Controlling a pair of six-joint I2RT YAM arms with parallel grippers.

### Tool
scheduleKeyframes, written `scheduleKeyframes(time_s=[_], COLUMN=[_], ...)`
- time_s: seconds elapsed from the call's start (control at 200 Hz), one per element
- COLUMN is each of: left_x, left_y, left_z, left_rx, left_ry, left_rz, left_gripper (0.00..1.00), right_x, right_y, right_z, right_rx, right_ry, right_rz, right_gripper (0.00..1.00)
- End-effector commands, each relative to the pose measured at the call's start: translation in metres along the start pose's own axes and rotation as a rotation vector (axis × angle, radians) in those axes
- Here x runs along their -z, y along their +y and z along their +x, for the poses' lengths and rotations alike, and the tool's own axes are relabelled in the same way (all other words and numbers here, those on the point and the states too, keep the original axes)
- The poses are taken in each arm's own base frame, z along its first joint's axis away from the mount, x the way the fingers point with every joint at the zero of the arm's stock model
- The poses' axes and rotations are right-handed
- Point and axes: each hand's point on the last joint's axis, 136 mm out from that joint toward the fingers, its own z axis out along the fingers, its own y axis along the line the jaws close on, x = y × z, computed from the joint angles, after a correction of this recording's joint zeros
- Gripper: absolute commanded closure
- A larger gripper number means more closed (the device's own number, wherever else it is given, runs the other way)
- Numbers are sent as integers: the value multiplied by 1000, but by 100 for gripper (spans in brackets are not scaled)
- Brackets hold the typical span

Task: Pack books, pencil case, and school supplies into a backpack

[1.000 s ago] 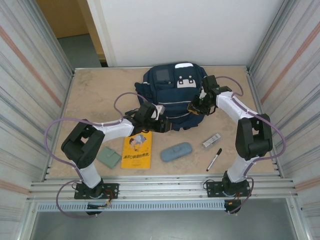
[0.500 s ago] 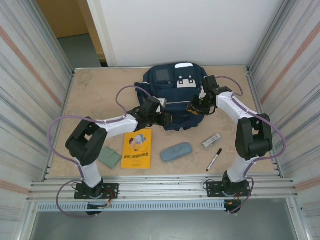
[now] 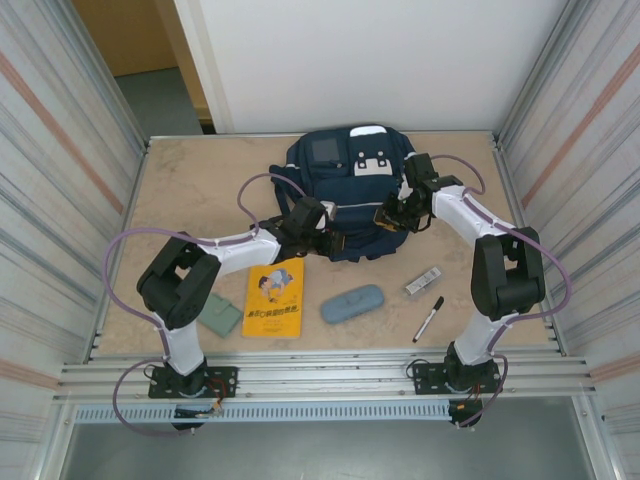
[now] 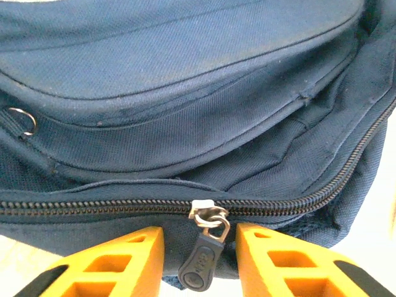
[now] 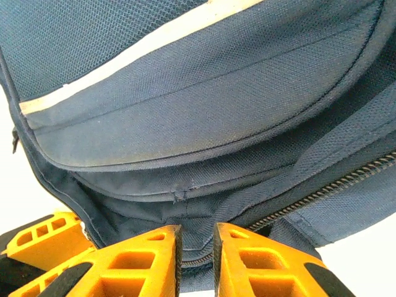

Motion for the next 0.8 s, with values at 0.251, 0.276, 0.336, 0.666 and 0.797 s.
scheduleKeyframes(time_s=[0.251, 0.276, 0.336, 0.666, 0.797], left_x=[2, 4, 10, 35, 30], left_y=[25, 24, 21, 14, -1], left_z=[9, 8, 5, 0, -2], left_rx=[-4, -4, -8, -38, 15], left_ry=[34, 29, 25, -3, -13], left_rz=[-76, -66, -35, 7, 100], left_gripper=[99, 100, 100, 100, 100], right_x=[1, 1, 1, 20, 30], right_y=[0, 0, -4, 3, 13], right_z=[7, 7, 8, 7, 33], right_rx=[38, 40, 49, 20, 36], right_ry=[9, 7, 2, -33, -119], right_rz=[-7, -6, 6, 24, 102], right_gripper=[79, 79, 79, 52, 44])
